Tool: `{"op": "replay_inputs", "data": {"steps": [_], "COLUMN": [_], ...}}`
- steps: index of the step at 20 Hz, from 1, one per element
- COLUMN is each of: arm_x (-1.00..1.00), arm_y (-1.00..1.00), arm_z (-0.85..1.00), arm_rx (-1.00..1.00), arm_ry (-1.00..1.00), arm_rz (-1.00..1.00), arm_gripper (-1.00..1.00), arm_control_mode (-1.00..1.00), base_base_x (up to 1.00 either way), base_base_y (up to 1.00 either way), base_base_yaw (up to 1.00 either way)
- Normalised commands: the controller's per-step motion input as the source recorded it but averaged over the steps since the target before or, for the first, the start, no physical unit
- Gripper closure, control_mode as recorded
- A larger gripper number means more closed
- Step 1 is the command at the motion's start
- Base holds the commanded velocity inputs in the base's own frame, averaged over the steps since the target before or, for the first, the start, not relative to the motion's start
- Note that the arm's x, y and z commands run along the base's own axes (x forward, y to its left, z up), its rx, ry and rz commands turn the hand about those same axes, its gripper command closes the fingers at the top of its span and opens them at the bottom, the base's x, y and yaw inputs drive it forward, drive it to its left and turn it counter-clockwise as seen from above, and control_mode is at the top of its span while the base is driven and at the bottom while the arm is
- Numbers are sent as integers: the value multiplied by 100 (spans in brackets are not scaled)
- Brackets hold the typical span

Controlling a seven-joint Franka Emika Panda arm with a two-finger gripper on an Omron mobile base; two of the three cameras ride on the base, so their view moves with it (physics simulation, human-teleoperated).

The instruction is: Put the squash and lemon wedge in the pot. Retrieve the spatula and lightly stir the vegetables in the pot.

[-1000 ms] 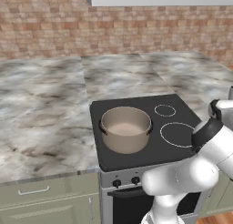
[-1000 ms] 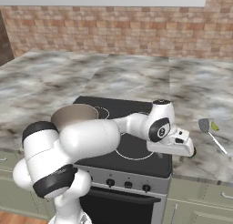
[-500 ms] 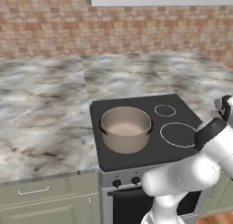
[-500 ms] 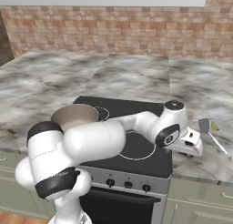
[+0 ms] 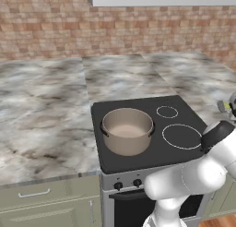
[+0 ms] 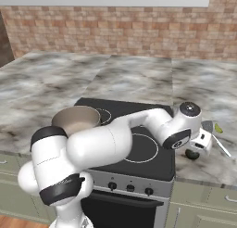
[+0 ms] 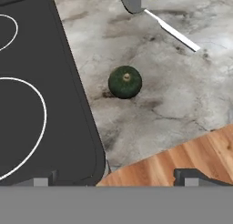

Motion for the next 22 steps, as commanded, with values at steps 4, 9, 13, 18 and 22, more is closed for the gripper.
{"op": "replay_inputs", "data": {"steps": [4, 9, 13, 18, 22], "arm_x": [25, 21, 43, 47, 38], "arm_y": [0, 0, 0, 0, 0], "arm_z": [13, -1, -16, 0, 0], "arm_rx": [1, 0, 0, -6, -6], "arm_ry": [-7, 0, 3, 20, 26], "arm_rz": [0, 0, 0, 0, 0], "arm_gripper": [-100, -100, -100, -100, -100], "arm_control_mode": [-100, -100, -100, -100, -100], "base_base_x": [0, 0, 0, 0, 0], "base_base_y": [0, 0, 0, 0, 0], "base_base_yaw": [0, 0, 0, 0, 0]}}
